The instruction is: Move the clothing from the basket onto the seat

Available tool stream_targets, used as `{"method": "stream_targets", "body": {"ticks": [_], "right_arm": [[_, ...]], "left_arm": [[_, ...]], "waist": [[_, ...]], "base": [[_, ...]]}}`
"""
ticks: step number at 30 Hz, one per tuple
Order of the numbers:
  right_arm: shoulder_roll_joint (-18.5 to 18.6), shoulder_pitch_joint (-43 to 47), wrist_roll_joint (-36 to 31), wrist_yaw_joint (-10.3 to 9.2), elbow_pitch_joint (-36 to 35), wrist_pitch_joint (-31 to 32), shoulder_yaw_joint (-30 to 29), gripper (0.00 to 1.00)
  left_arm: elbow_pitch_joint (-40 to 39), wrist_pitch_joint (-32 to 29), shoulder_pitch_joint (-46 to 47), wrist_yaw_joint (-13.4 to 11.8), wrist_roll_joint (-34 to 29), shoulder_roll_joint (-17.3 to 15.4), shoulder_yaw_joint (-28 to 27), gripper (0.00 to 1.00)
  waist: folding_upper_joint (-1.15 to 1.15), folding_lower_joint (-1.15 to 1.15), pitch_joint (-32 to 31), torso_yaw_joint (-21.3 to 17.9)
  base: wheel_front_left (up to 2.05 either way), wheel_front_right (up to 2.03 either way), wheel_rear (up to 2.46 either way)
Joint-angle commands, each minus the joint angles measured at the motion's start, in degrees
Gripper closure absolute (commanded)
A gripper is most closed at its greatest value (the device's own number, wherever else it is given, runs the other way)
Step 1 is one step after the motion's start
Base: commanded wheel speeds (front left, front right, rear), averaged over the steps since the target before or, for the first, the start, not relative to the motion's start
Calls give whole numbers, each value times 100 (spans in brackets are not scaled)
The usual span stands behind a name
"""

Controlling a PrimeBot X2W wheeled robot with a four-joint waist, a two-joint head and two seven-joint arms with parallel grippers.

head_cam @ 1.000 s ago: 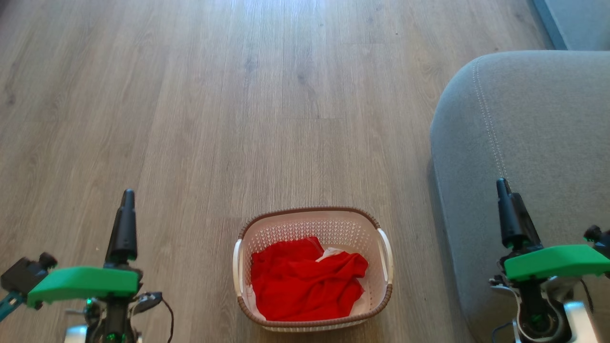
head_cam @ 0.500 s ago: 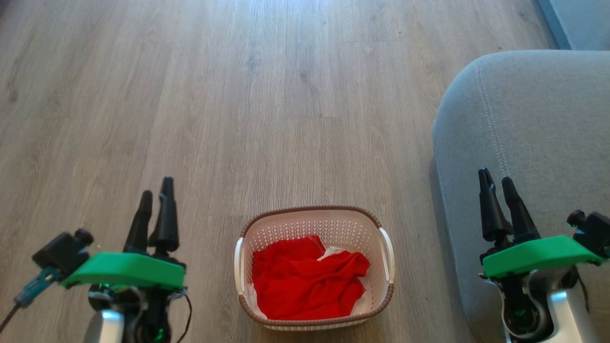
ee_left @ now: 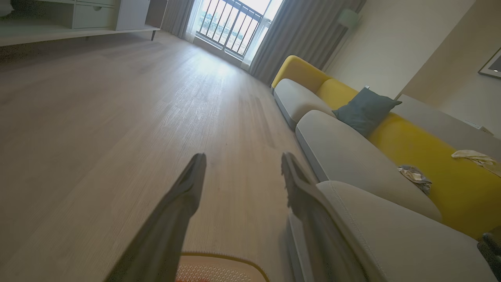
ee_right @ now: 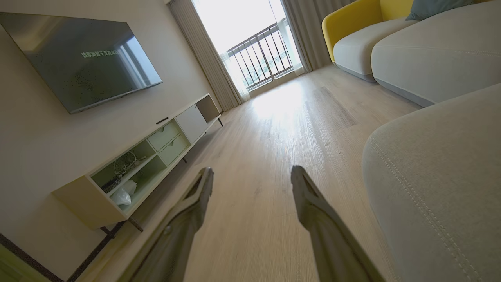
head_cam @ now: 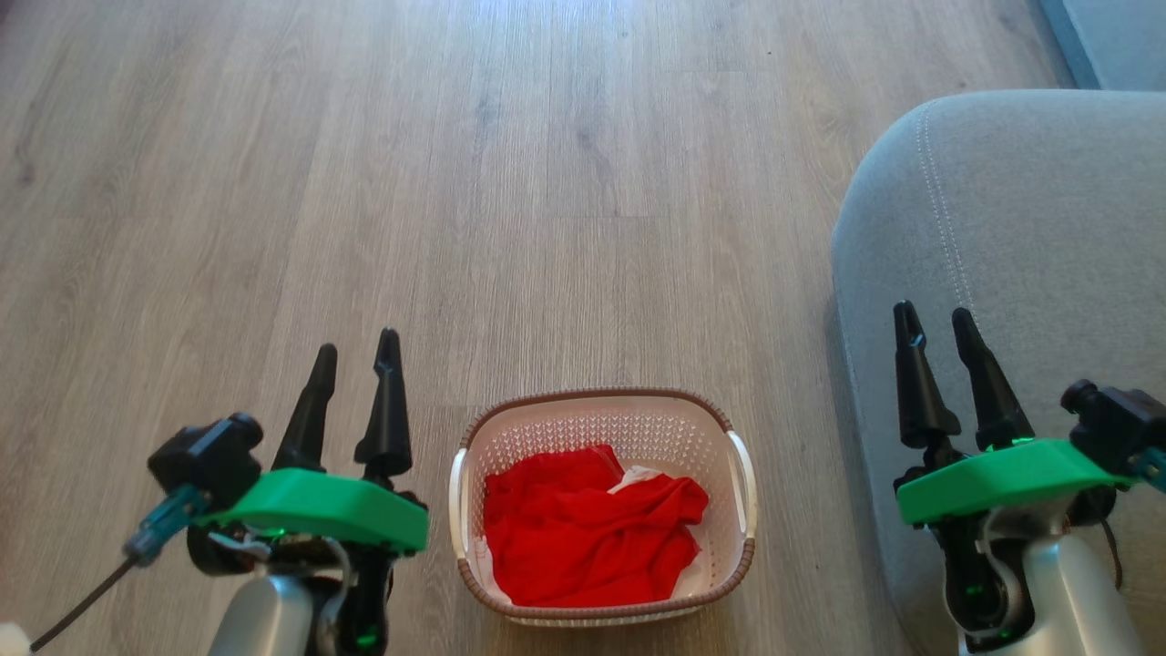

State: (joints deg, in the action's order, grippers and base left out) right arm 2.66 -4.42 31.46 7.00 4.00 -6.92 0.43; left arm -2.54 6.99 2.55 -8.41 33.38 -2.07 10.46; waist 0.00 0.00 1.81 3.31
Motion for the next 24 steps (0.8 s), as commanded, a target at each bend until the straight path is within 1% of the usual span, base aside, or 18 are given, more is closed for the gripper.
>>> {"method": "stream_targets", "body": {"ticks": [1, 2, 3, 12, 16, 18, 20, 24], "right_arm": [[21, -314, -227, 32, -254, -84, 130, 0], [21, -314, -227, 32, -254, -84, 130, 0], [21, -322, -298, 32, -257, -101, 148, 0], [21, -345, -872, 36, -202, -254, 223, 0], [21, -333, -1103, 37, -99, -322, 252, 0], [21, -329, -1200, 38, -50, -356, 253, 0], [21, -318, -1284, 39, 17, -390, 247, 0], [21, -286, -1444, 40, 229, -458, 260, 0]], "left_arm": [[-257, 88, 323, -95, -242, -48, -38, 0], [-257, 88, 323, -95, -242, -48, -38, 0], [-275, 104, 336, -154, -328, -51, -17, 0], [-496, 255, 434, -785, -1045, -149, 233, 0], [-498, 322, 437, -976, -1299, -213, 407, 0], [-455, 355, 426, -1032, -1398, -228, 484, 0], [-370, 389, 402, -1036, -1468, -228, 539, 0], [-106, 456, 348, -923, -1605, -203, 576, 0]], "waist": [[0, 0, 4, 1], [0, 0, 4, 1], [0, 0, 8, 1], [0, 0, 24, 2], [0, 0, 17, 7], [0, 0, 11, 13], [0, 0, 3, 20], [0, 0, -7, 34]], "base": [[0, 0, 0], [0, 0, 0], [0, 0, 0], [0, 0, 0], [0, 0, 0], [0, 0, 0], [0, 0, 0], [0, 0, 0]]}}
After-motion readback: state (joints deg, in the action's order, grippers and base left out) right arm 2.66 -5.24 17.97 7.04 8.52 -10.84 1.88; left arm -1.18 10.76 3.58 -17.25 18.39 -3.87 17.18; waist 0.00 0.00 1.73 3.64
